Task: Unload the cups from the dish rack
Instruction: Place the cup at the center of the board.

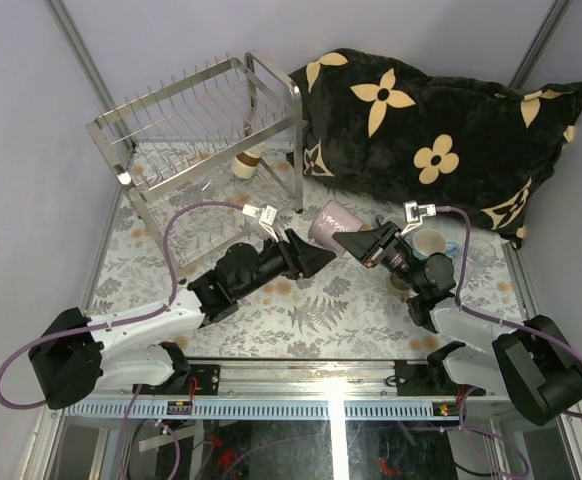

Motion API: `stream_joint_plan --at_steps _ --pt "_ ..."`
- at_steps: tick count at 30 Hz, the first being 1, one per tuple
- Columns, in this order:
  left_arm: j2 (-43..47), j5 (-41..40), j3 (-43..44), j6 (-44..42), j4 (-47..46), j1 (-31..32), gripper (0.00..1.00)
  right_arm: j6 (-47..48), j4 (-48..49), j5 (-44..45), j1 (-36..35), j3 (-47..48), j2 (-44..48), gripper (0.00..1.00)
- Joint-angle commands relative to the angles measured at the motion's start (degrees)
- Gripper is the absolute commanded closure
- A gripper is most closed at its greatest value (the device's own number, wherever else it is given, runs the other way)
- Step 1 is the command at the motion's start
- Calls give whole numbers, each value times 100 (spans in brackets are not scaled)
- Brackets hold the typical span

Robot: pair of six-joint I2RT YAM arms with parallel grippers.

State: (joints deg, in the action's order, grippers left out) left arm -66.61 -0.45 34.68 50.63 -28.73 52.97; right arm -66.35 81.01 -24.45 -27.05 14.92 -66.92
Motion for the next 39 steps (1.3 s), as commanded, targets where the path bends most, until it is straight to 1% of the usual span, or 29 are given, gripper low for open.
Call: stream_joint_plan --at_steps 1,3,5,7,10,14,18,22,25,30,34,39 --pt "340 -323 19 -340 138 25 34 698 -671 186 -5 442 372 100" --pt "555 -572 -42 -439 445 33 28 996 -1328 184 -8 598 542 100" --pt "826 -868 -188 -493 621 22 21 1176 -1669 234 -6 645 696 100" --pt "1063 -1055 -309 -605 763 25 16 1352 -2009 256 -13 779 760 100" --pt "1374 -1293 -274 -818 1286 23 15 1792 -3060 183 -13 1272 735 100" --pt "1693 -1707 -283 -968 1926 25 15 2394 -4576 111 -13 2082 417 100" --pt "2067 -1922 -525 -1048 2046 20 15 2987 -6091 484 -55 2748 62 100" --pt "2297 -2078 -686 -1125 2111 26 15 3582 -7227 1002 -258 3423 -432 100" --pt "2392 -2098 -730 -1247 2163 22 13 3900 -7793 1281 -416 3855 -957 100" --pt "2584 -2036 -799 -1431 2197 22 14 4125 -8357 1904 -618 4400 -1758 100" --pt "2788 -2040 -858 -1477 2327 23 14 4339 -8882 2241 -736 5048 -2500 100" --pt "3006 -2053 -986 -1468 2339 21 14 4481 -9191 2590 -770 5435 -3038 100"
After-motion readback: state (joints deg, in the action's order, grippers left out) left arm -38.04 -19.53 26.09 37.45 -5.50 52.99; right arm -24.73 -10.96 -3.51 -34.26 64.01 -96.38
